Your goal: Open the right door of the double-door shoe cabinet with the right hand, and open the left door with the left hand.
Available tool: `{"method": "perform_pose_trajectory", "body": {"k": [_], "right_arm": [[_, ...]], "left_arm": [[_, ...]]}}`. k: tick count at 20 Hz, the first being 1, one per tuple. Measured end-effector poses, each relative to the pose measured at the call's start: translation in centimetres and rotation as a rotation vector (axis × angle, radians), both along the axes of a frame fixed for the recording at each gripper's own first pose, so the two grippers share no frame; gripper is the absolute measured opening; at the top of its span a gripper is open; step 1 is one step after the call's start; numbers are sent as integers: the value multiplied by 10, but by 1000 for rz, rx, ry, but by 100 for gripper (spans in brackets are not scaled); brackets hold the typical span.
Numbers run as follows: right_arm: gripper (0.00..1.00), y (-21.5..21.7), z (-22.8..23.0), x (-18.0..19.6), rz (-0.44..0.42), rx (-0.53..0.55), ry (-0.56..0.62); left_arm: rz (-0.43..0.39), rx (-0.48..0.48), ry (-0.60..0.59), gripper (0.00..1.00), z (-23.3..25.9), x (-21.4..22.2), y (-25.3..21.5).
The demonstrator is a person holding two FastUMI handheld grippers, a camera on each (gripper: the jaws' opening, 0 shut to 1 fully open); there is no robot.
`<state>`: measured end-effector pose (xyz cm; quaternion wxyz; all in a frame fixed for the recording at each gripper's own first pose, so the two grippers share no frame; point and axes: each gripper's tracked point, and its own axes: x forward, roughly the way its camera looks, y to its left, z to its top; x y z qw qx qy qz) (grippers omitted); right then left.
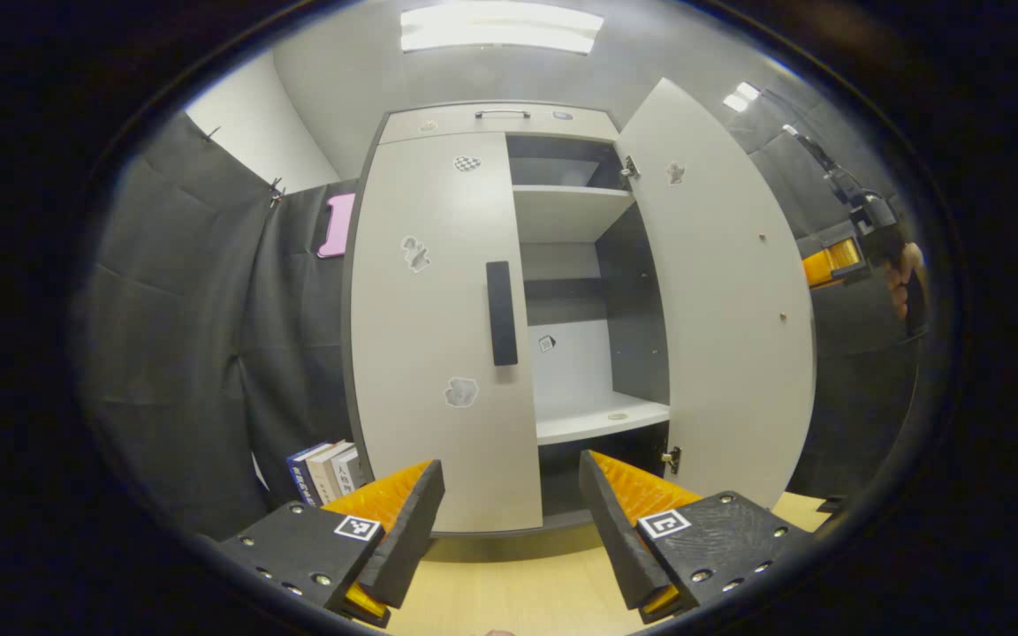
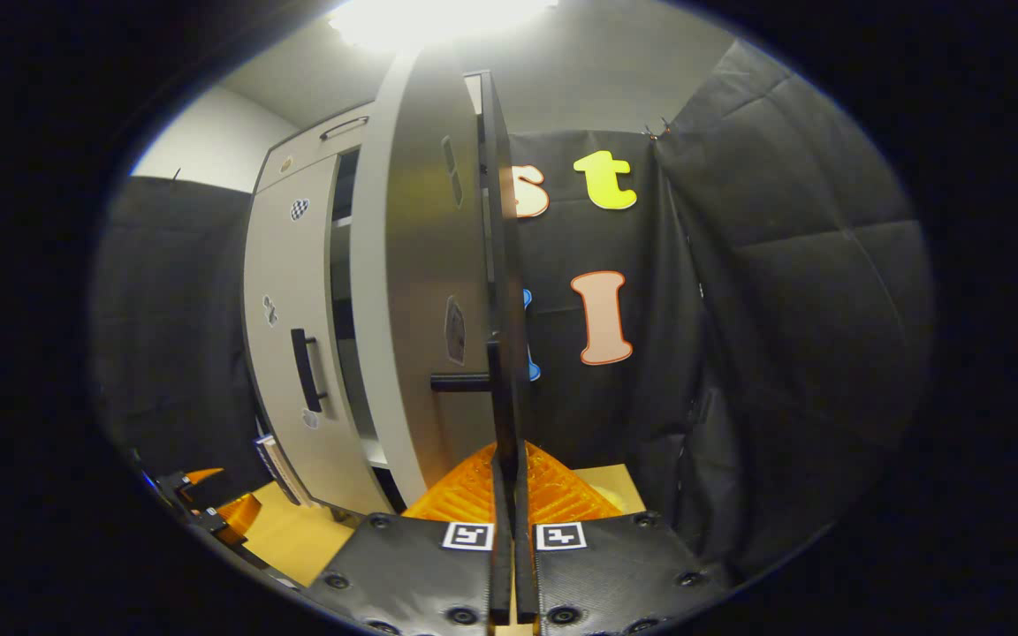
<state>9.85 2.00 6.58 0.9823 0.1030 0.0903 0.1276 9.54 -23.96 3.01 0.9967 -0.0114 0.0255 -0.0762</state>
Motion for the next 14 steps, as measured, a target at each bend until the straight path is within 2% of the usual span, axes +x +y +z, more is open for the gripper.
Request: {"method": "perform_pose_trajectory", "body": {"k": [4,5,7,9,11,13,14], "right_arm": [[6,-11,3,0,-3,-6,-36],[3,-13,5,-3,0,-7,-48],[14,-25,12,-7,-16,-24,-76],[53,-45,10,-30,-71,-70,-112],[92,-77,13,-38,-193,-139,-147],[96,-98,14,-48,-272,-172,-163],[96,-103,12,-52,-286,-168,-158]], "left_arm": [[-22,1,-8,90,18,18,-6],[-25,1,-15,90,26,25,-7],[-24,-4,-32,90,42,46,-7],[-20,-8,-46,90,57,69,-6],[-15,2,-46,90,65,92,-8],[-5,21,-51,90,72,115,-4],[0,28,-51,90,75,128,-4]]}}
